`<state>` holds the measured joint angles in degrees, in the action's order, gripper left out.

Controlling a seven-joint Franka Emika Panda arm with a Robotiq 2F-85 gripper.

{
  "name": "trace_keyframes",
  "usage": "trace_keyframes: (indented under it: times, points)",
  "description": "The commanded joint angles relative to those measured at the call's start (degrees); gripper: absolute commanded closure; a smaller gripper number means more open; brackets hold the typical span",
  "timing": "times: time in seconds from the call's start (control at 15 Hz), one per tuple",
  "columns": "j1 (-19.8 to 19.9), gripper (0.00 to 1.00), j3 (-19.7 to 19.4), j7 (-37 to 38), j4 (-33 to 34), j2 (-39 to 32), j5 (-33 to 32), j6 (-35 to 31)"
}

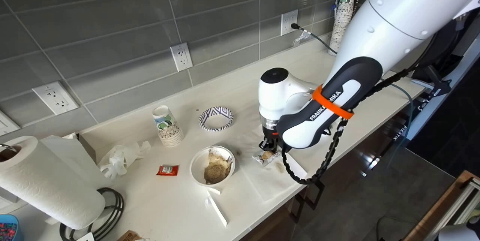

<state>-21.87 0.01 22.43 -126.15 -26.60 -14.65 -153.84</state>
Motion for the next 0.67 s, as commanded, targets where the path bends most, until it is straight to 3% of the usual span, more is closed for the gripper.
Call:
trace_keyframes:
  times: [0.0,0.6]
  points:
    - [0.8,1.00,0.6,-0.4,1.8,-4.5,1.7,-1.6]
    - [-1.1,1.00,0.5,1.0,-0.5,2.3,1.2,1.8]
